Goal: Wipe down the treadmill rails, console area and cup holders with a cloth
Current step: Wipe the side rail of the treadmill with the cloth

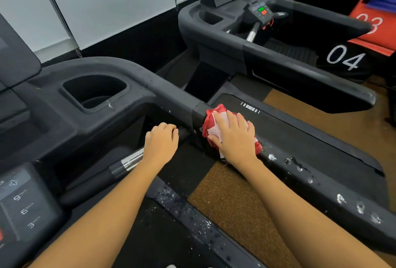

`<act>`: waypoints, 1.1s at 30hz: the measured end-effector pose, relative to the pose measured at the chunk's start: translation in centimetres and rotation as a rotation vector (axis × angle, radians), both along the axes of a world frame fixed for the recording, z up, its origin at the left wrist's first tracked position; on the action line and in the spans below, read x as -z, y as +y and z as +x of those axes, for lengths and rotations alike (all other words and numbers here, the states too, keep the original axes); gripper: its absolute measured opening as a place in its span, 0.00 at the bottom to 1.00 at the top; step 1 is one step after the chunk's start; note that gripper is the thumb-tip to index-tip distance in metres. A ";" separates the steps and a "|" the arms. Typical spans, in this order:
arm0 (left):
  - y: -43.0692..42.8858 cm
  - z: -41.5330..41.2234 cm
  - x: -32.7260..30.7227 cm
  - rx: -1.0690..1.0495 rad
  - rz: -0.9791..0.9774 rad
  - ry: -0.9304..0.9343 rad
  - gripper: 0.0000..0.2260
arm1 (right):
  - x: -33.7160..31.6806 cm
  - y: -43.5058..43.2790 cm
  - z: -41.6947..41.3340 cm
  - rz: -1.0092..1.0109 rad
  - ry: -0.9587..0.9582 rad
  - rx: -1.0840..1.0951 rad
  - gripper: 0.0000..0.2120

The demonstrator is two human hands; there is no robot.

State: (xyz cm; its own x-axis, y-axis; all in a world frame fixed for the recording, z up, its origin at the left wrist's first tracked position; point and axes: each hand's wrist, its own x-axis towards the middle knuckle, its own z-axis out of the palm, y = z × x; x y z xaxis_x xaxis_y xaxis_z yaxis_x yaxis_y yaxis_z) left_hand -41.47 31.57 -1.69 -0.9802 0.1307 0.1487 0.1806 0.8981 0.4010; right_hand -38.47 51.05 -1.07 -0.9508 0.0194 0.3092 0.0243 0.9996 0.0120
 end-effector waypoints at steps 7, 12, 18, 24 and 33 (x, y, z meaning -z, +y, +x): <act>-2.1 -1.4 1.4 0.145 0.070 -0.050 0.13 | -0.3 -3.0 -2.7 0.083 -0.031 -0.036 0.33; -2.3 -1.4 1.4 0.124 0.146 -0.106 0.13 | 0.8 -1.5 -0.2 0.226 0.021 -0.179 0.40; -2.5 -1.4 1.6 0.123 0.161 -0.107 0.13 | 1.4 -1.9 0.4 0.334 0.024 -0.138 0.40; -2.5 -1.3 1.8 0.124 0.154 -0.092 0.14 | 1.1 -3.6 -1.9 0.324 0.015 -0.157 0.38; -2.6 -1.5 1.9 0.121 0.183 -0.088 0.13 | 2.2 -0.8 -0.4 0.295 0.175 -0.197 0.35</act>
State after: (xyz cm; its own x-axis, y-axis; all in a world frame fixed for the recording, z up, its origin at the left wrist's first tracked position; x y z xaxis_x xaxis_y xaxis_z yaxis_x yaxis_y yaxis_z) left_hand -42.94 28.94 -3.61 -0.9694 0.2264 0.0949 0.2391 0.7832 0.5739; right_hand -38.86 50.25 -3.26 -0.8597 -0.2721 0.4323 -0.1406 0.9397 0.3118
